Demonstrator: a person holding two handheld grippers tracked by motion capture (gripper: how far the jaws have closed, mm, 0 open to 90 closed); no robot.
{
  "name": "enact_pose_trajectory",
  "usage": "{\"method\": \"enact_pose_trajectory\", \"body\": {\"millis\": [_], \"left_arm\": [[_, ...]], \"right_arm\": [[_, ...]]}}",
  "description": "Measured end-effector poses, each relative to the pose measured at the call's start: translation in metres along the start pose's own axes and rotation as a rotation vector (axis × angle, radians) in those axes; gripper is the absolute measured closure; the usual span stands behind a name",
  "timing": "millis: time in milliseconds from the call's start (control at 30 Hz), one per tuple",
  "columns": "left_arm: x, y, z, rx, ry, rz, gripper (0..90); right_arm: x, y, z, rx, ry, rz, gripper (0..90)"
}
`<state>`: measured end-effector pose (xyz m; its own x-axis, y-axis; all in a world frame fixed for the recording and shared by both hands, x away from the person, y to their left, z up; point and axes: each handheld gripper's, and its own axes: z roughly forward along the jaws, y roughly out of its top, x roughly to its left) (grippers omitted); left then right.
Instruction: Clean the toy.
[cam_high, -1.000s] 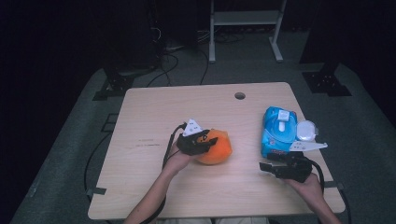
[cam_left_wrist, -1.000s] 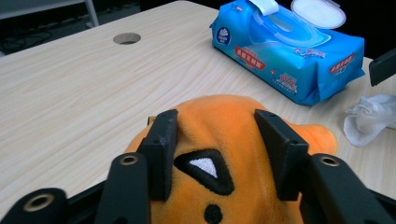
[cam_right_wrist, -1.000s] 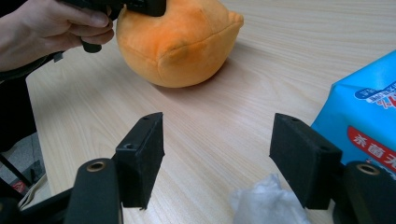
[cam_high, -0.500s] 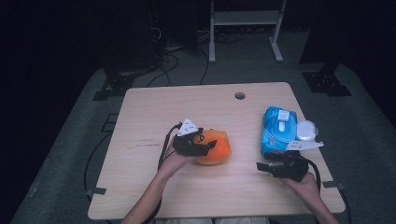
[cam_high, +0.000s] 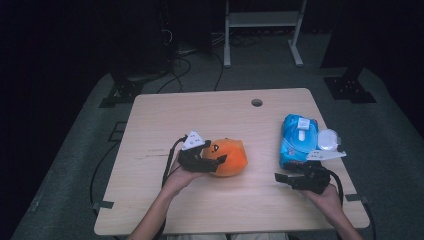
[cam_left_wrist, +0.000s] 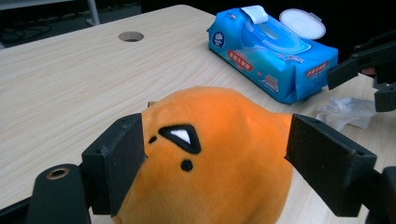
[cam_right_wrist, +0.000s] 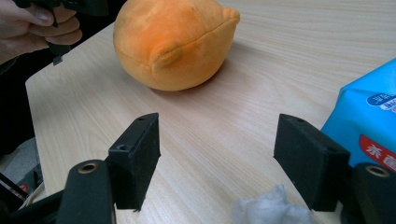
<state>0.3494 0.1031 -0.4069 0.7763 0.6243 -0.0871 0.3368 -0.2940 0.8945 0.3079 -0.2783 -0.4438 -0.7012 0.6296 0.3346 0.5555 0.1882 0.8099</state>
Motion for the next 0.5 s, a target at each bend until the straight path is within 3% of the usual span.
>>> {"method": "enact_pose_trajectory", "body": {"millis": [500], "left_arm": [[-0.002, -0.014, -0.016, 0.039, 0.008, -0.006, 17.9]], "right_arm": [[-0.003, -0.001, -0.001, 0.003, -0.010, 0.003, 29.7]]}}
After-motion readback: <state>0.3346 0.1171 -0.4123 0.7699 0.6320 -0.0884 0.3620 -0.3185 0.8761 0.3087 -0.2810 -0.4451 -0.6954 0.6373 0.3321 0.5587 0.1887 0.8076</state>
